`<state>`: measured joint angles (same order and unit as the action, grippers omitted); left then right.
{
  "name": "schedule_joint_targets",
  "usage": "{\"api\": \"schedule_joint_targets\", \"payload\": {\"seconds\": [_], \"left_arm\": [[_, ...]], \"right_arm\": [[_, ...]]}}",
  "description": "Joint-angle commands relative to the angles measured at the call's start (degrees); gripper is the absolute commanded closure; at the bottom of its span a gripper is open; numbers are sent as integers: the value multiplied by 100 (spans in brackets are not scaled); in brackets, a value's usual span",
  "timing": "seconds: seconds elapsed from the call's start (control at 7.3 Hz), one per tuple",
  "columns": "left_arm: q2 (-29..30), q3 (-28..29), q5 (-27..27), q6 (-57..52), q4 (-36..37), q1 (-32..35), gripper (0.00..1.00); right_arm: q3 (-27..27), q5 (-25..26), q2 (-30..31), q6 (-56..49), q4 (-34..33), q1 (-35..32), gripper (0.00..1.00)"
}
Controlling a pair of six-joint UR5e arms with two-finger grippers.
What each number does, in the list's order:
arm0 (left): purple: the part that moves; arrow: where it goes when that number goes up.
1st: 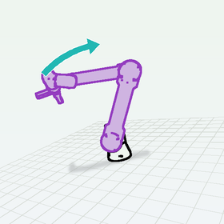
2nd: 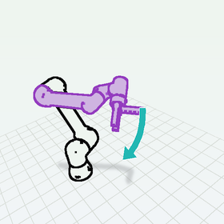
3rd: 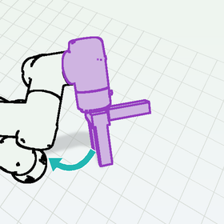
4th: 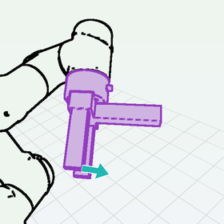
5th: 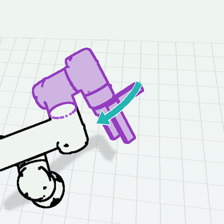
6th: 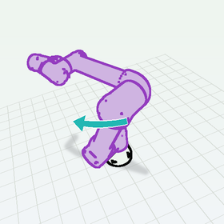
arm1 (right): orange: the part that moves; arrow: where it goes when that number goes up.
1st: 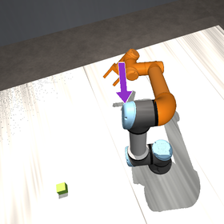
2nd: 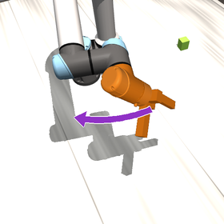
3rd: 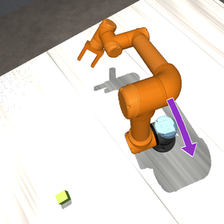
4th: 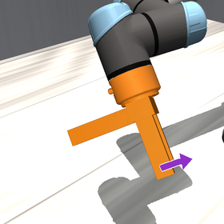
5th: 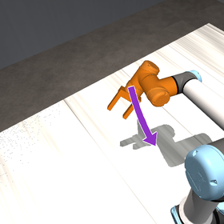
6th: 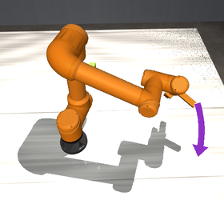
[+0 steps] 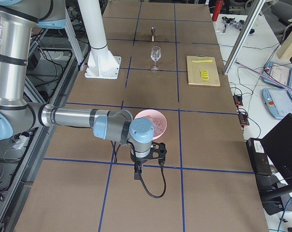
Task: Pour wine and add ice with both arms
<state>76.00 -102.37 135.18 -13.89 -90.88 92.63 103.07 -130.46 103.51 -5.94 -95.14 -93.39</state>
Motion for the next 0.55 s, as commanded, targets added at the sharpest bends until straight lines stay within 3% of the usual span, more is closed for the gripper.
{"api": "schedule_joint_targets", "payload": {"seconds": [0.0, 0.41], "left_arm": [[-6, -11, 0, 0, -9, 0, 0], [47, -20, 0, -53, -9, -8, 0]], "right_arm": [[3, -84, 90, 279, 697, 356, 0], [-6, -111, 187, 287, 971, 357, 0]]}}
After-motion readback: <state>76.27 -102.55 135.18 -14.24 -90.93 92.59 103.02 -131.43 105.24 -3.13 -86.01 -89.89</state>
